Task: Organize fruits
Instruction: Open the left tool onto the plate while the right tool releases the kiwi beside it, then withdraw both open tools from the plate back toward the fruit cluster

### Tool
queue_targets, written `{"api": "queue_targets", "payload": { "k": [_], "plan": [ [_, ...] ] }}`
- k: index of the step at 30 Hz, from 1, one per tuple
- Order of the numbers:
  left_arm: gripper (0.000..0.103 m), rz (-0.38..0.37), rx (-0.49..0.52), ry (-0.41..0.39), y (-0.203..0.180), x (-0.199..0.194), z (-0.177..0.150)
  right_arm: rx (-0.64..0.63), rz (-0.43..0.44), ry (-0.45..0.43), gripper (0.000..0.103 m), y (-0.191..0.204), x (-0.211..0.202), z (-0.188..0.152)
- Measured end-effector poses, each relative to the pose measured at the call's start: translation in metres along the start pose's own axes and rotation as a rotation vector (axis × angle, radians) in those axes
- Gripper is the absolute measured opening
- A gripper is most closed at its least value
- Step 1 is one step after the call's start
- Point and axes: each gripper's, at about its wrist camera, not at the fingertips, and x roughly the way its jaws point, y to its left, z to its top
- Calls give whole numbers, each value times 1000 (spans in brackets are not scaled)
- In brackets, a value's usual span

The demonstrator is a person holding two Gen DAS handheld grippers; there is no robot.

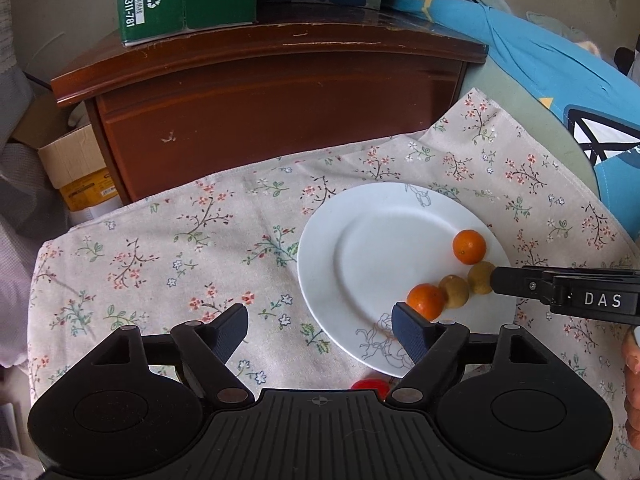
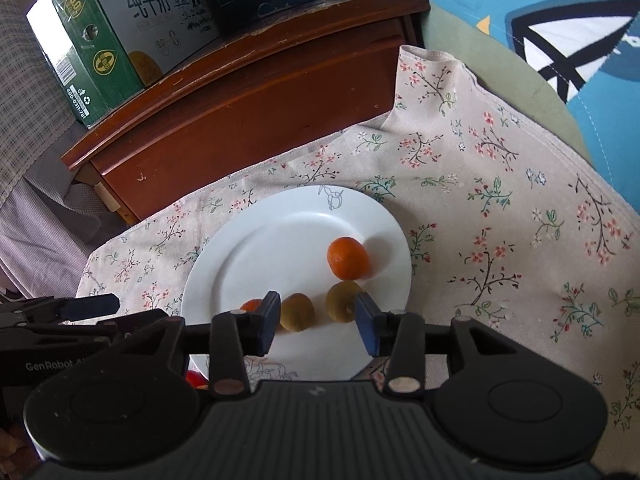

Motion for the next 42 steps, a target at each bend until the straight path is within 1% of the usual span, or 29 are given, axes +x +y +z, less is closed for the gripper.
{"api": "queue_targets", "payload": {
  "k": [2,6,9,12,17,29,37,42],
  "plan": [
    [81,13,-9,2,5,-4,-3,6,-1,4,42,0,-3,-4],
    [81,14,-31,14,16,-12,-10,0,3,12,42,3,-9,-10],
    [81,33,-31,31,21,-16,-16,-20,-3,12,42,7,-14,-16],
    [81,48,-42,38,26,-21,-22,-9,1,19,42,7,-20,-23],
    [82,57,-61,49,36,-31,-31,4,10,30,46,9,-33,-37],
    [82,97,-162,73,64,-47,-54,37,22,45,46,9,-56,-63],
    [82,117,-138,104,62,-50,-69,63,10,61,46,4,-67,-82],
    [82,109,-121,119,60,-52,-78,52,7,90,46,7,-70,-96]
  ]
}}
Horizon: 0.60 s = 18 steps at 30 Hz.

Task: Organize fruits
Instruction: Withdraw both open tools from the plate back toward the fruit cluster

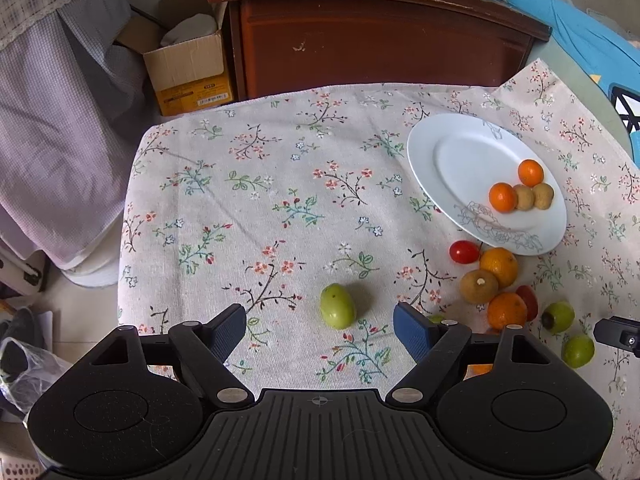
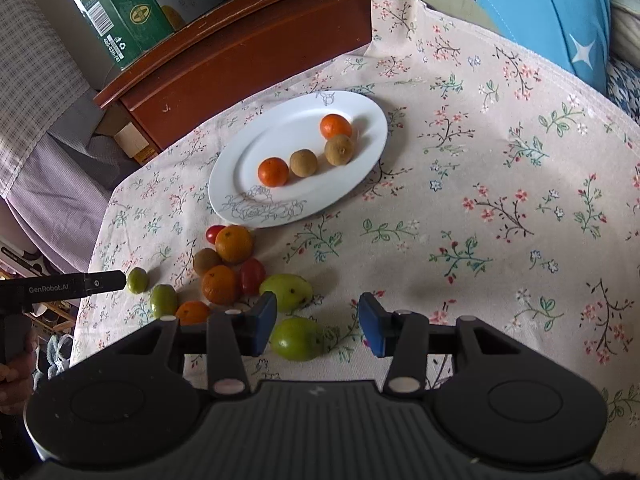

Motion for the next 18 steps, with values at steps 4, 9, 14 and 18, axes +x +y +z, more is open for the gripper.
{"api": "queue_targets", "payload": {
  "k": [4,9,14,18],
  "plan": [
    [82,-4,19,11,0,2,-6,-19,-7,28,46,5,2,-12],
    [82,-21,24,9,0,7,-10,-65,-19,45,46,13,7,-20],
    [82,-34,29,-22,-2,11,-9,-108,-44,37,46,19,13,-24],
    [81,-17,42,-35,-6,16,-8,-142,-62,24,46,24,15,-25]
  ]
}}
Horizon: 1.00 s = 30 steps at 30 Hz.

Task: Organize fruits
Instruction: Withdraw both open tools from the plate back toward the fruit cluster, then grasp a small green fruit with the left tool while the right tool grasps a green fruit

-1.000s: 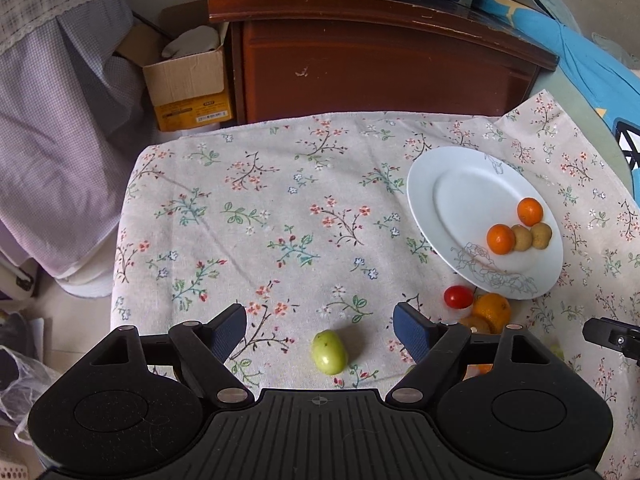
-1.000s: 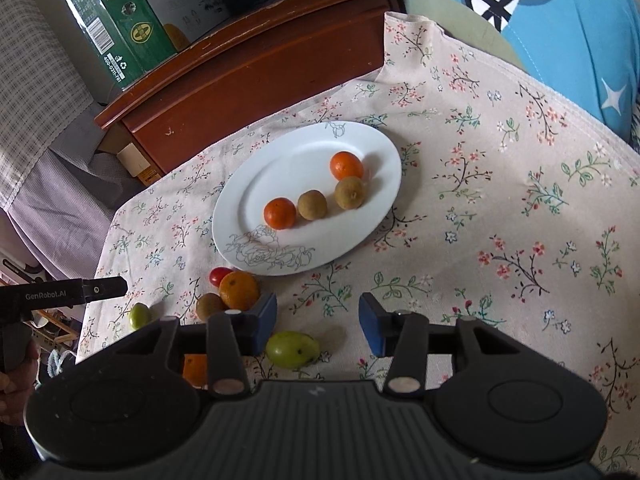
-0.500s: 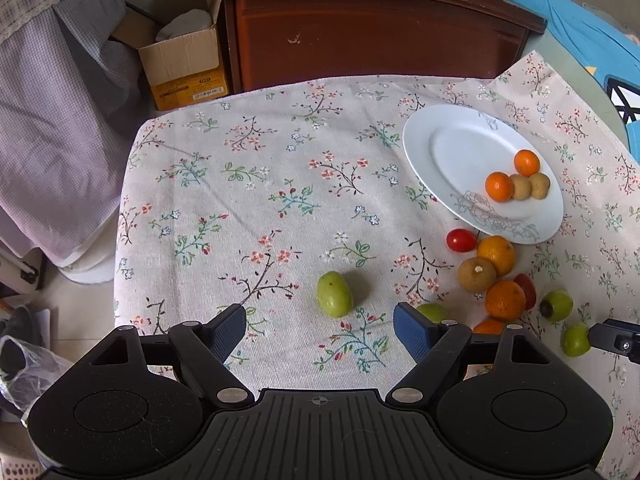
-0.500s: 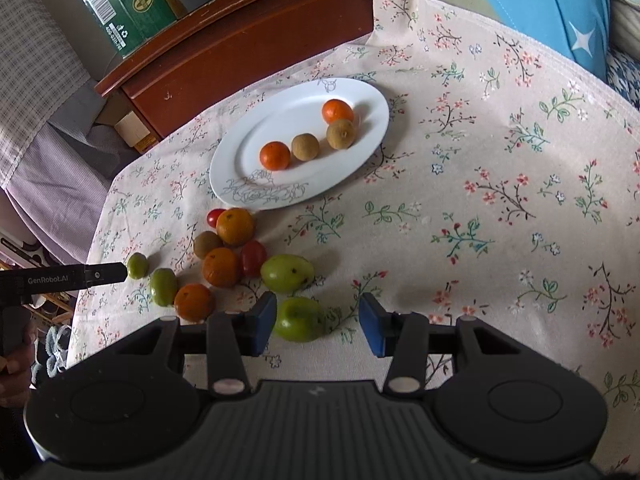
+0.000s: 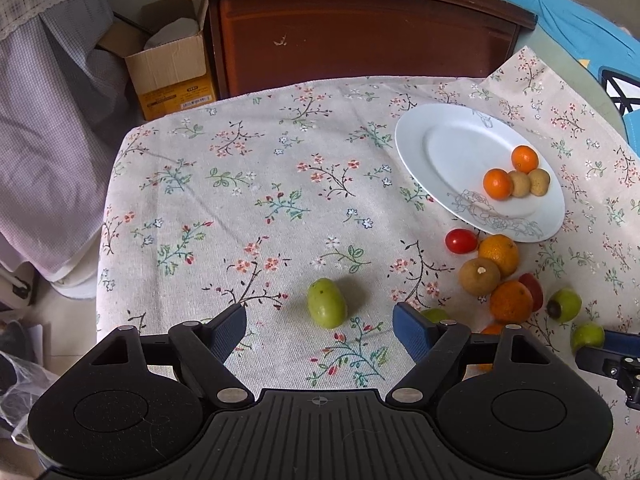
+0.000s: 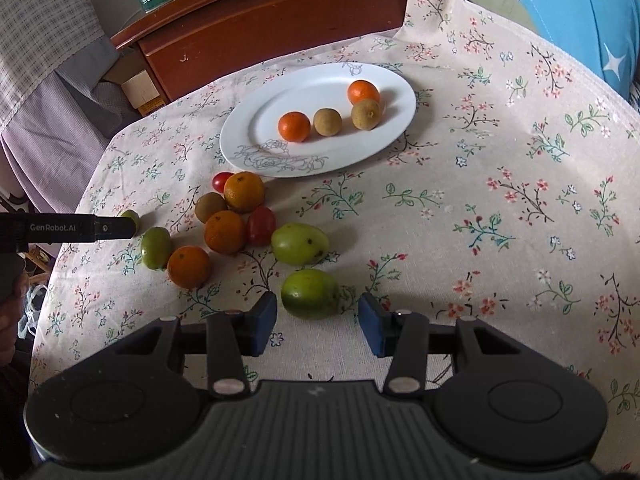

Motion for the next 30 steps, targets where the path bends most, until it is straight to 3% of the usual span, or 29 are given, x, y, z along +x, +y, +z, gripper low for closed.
{"api": "queue_targets", "payload": {
  "k": [6,8,10,13,21,23,30],
  "plan": [
    [77,-8,-9,-6,0,7,1,-28,-14,-13,42,3,2,0],
    [65,-17,-4,-1,-2,9,1,-34,-11,-15,36,4,2,0],
    [59,-28,-2,7,-3,12,1,-38,-3,-15,32,4,3,-1],
    [46,-26,4,19,-4,16,0,-46,-7,-19,32,6,3,-1],
    [37,-17,7,-3,-3,17,0,-35,-2,-20,32,5,3,0],
    [22,-13,-5,-8,-1,17,0,-32,-1,-20,32,5,4,0],
    [21,-20,-10,-28,-4,12,1,-25,2,-23,32,4,4,0]
  ]
}}
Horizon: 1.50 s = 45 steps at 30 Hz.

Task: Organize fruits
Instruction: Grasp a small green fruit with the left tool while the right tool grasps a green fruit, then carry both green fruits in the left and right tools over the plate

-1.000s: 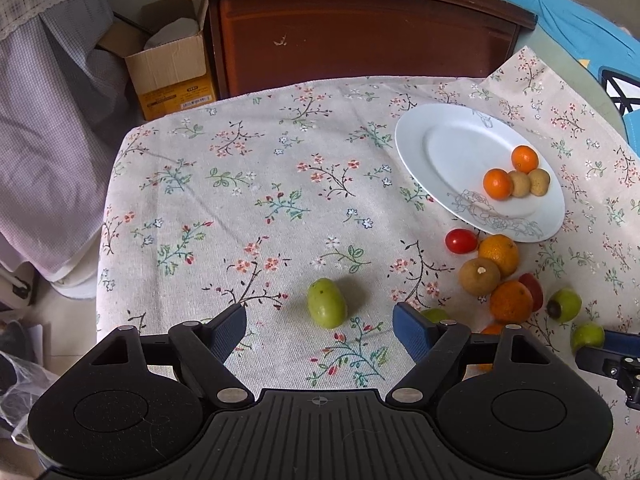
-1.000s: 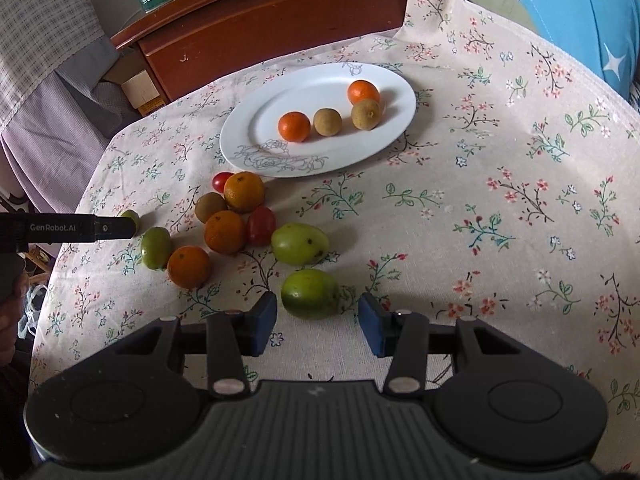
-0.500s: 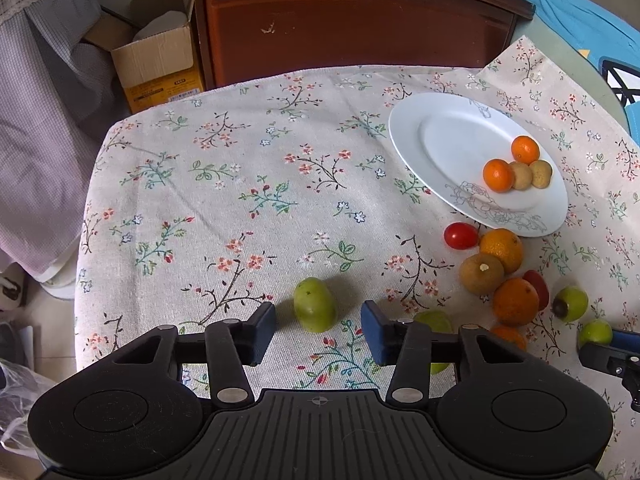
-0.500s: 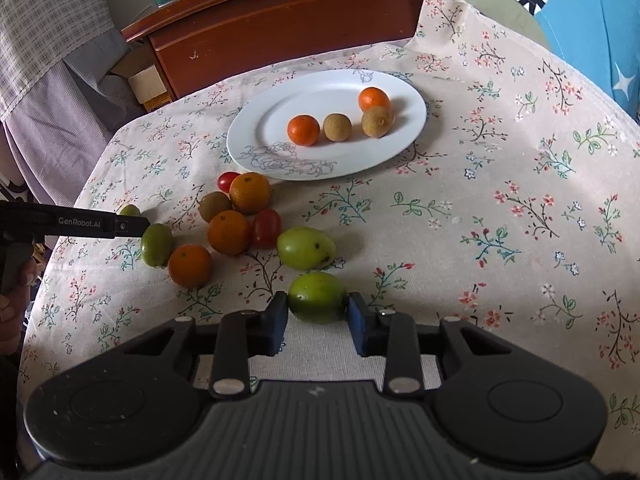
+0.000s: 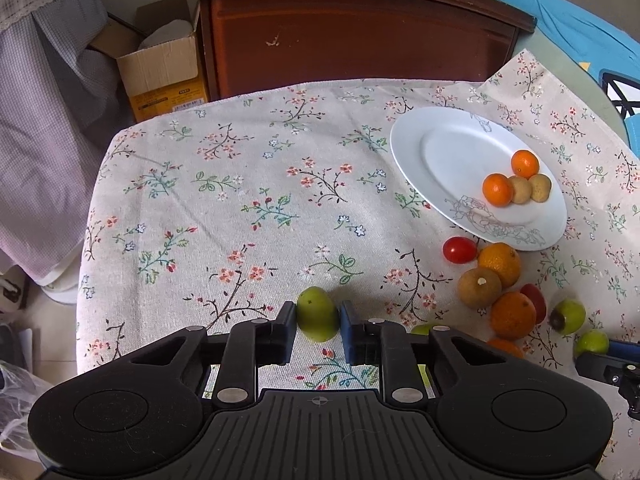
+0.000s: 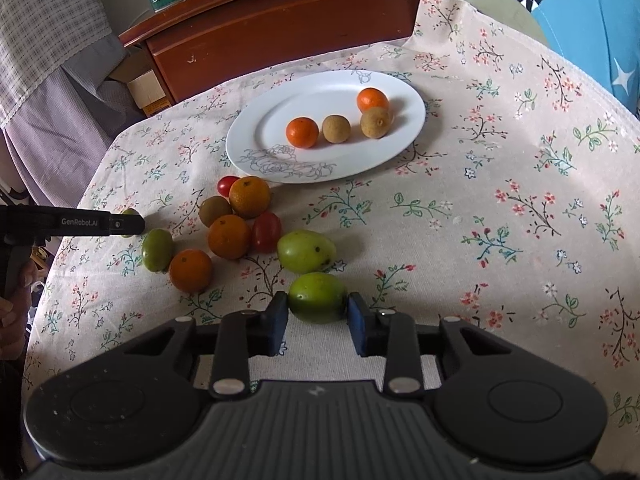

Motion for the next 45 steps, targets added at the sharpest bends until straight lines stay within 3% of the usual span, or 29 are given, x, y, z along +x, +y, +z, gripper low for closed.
{"api": "queue_targets", "payload": {
  "k": [29,45],
  "plan": [
    [21,-105,99,-141,-45,-34,17,34,63,-101,32,-2,-18,28],
    [21,-92,143,-139,-68,-24,41,-36,81,-147,32,-4,-7,71]
  ]
}}
